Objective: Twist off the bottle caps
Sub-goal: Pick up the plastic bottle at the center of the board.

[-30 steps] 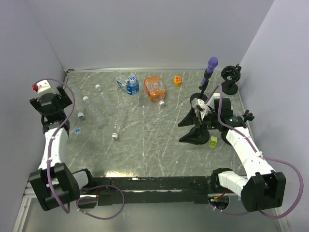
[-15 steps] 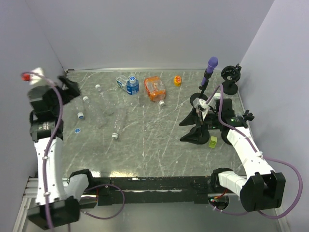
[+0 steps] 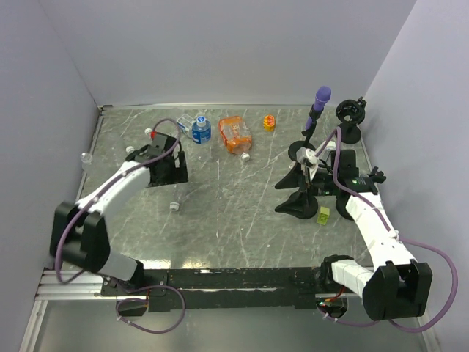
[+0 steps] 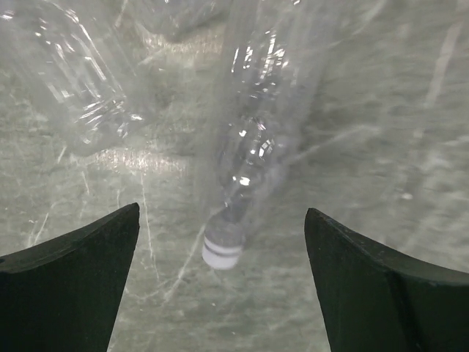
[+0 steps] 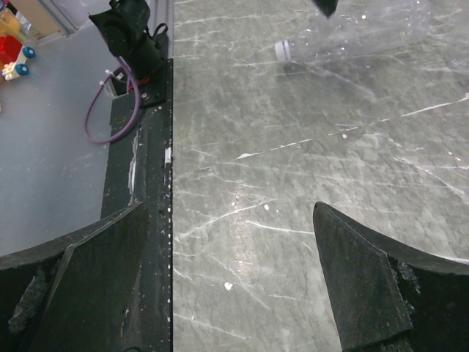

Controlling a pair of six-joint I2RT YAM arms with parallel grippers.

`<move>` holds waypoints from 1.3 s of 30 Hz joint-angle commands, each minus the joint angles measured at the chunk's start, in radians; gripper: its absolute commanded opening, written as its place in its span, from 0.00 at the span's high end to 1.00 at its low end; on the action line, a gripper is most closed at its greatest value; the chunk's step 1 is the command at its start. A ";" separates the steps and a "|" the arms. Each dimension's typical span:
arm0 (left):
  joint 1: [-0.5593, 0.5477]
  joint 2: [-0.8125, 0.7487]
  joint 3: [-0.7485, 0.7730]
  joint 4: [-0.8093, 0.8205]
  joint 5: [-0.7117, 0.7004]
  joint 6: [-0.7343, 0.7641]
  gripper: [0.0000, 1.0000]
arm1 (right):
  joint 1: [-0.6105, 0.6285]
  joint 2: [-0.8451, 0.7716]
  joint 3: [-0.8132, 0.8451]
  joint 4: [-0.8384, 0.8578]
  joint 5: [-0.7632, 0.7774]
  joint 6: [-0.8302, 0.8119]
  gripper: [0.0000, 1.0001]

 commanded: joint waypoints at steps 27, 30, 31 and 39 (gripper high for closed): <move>-0.216 0.151 0.001 0.004 0.110 0.065 0.70 | -0.051 -0.029 -0.008 -0.057 -0.044 -0.150 0.01; -0.291 0.067 -0.024 0.004 0.211 0.050 0.71 | -0.051 -0.023 0.010 -0.185 -0.058 -0.338 0.01; -0.317 0.045 -0.027 0.015 0.260 0.043 0.71 | -0.047 -0.003 0.038 -0.292 -0.050 -0.450 0.01; -0.474 0.069 0.021 0.191 0.866 0.009 0.71 | 0.000 0.025 0.277 -0.930 0.204 -1.242 0.01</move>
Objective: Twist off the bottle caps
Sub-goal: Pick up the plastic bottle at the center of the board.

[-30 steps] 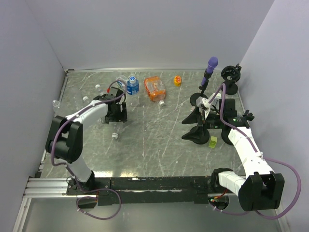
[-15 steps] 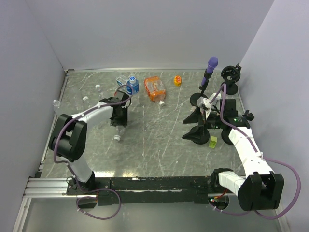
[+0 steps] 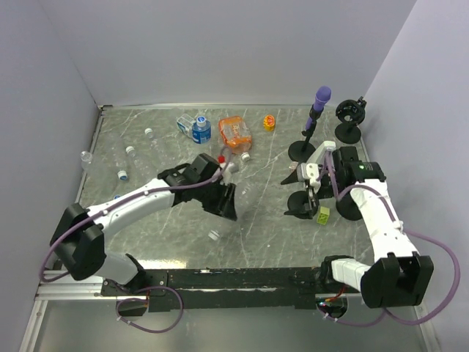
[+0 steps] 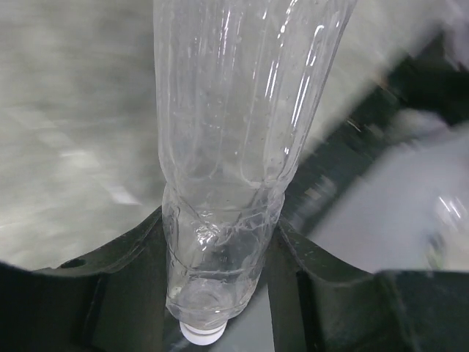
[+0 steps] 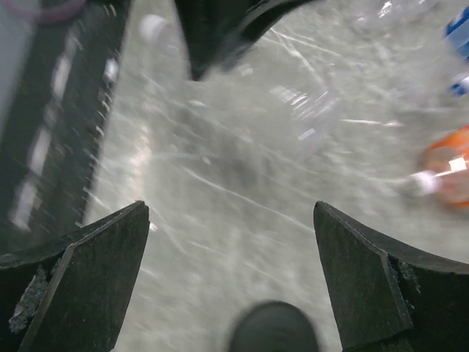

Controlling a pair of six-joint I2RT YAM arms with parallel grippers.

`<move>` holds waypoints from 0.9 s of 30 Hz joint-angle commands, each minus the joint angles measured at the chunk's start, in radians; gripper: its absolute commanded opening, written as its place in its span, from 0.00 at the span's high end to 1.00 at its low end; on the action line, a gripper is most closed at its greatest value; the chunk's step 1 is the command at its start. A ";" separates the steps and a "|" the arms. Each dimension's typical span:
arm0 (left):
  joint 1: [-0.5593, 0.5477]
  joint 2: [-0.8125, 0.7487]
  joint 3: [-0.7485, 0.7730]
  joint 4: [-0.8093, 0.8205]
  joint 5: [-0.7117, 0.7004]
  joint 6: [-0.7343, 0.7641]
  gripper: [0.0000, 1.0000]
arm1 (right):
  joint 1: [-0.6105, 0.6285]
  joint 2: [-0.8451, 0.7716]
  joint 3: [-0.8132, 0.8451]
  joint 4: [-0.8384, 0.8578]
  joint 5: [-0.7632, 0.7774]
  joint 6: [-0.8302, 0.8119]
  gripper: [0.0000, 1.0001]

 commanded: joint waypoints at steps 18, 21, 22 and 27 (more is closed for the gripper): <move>-0.168 0.267 0.269 0.108 0.578 -0.035 0.71 | 0.551 -0.256 -0.005 0.093 0.625 0.077 0.01; -0.182 0.283 0.273 0.100 0.572 -0.038 0.71 | 0.563 -0.240 0.020 0.103 0.635 0.097 0.01; -0.185 0.284 0.273 0.111 0.574 -0.044 0.71 | 0.569 -0.236 0.023 0.106 0.644 0.097 0.01; -0.190 0.284 0.290 0.142 0.589 -0.072 0.71 | 0.621 -0.200 -0.038 0.129 0.743 0.100 0.01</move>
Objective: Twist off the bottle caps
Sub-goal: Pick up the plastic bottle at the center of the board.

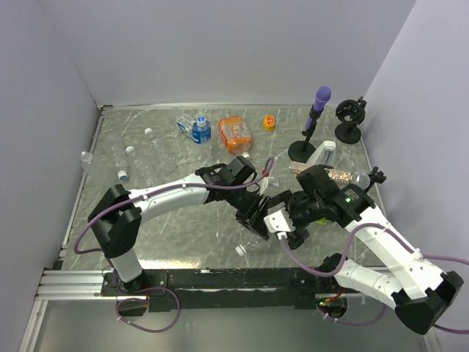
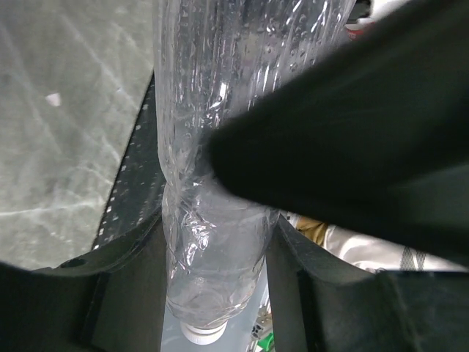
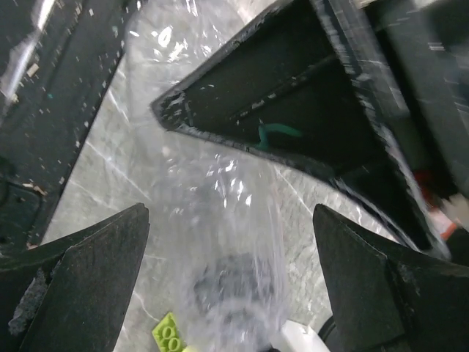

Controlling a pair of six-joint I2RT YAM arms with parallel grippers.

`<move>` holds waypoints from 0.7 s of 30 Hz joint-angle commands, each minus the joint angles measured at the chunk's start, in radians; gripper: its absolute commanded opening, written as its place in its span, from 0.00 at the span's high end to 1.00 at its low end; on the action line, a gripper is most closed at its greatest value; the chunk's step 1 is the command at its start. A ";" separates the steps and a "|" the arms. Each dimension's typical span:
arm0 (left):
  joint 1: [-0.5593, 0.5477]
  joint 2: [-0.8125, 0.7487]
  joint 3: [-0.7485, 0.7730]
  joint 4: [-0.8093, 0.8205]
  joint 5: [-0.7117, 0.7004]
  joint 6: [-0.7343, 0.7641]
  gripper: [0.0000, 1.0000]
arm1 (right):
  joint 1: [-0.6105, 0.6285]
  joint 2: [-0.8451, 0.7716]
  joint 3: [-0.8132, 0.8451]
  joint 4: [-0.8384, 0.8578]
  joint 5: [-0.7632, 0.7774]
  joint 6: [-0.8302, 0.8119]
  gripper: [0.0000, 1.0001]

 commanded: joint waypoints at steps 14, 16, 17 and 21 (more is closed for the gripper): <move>-0.003 -0.019 0.051 0.148 0.032 -0.110 0.63 | 0.061 0.014 -0.080 0.082 0.117 0.080 0.32; 0.001 -0.036 0.045 0.160 0.009 -0.133 0.56 | 0.061 0.009 -0.077 0.073 0.108 0.080 0.41; 0.007 -0.051 0.039 0.166 -0.005 -0.139 0.52 | 0.061 0.005 -0.075 0.065 0.100 0.080 0.45; 0.043 -0.131 -0.006 0.205 -0.080 -0.188 0.32 | 0.059 -0.018 -0.069 0.035 0.070 0.092 0.64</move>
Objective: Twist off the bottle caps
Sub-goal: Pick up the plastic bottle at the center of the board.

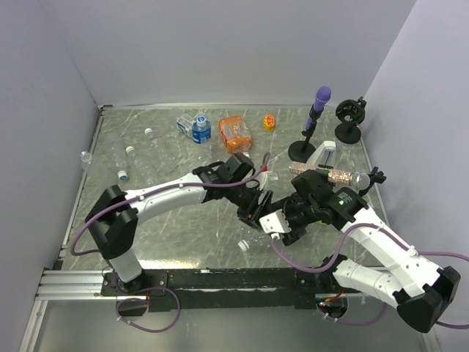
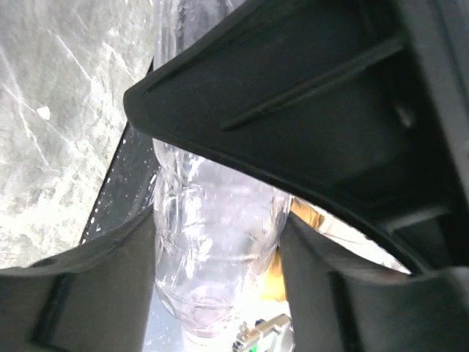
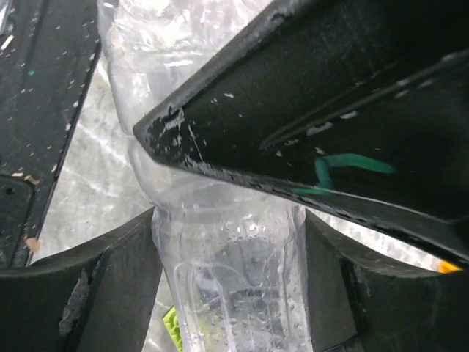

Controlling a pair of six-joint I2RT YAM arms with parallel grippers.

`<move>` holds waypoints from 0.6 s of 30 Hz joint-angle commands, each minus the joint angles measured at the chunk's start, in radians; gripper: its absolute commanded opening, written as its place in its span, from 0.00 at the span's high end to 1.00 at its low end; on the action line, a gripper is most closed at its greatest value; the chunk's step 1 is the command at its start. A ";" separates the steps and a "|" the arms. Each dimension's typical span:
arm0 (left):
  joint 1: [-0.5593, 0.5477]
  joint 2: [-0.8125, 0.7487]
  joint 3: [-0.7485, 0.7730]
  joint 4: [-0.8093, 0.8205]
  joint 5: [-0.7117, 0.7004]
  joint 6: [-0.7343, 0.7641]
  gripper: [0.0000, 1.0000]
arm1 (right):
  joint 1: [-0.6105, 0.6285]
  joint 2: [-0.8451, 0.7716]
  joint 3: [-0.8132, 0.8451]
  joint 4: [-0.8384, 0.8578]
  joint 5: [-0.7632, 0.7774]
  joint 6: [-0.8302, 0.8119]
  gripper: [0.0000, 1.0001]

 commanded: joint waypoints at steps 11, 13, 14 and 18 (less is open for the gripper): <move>0.136 -0.300 -0.058 0.035 -0.222 -0.043 0.20 | -0.028 -0.068 0.043 -0.072 -0.207 0.106 0.77; 0.155 -0.323 -0.039 -0.014 -0.264 -0.015 0.19 | -0.037 -0.070 0.048 -0.070 -0.229 0.131 0.78; 0.165 -0.341 -0.033 -0.031 -0.291 -0.006 0.19 | -0.040 -0.071 0.050 -0.070 -0.233 0.143 0.78; 0.199 -0.430 -0.022 -0.057 -0.393 0.032 0.19 | -0.039 -0.068 0.057 -0.056 -0.261 0.220 0.79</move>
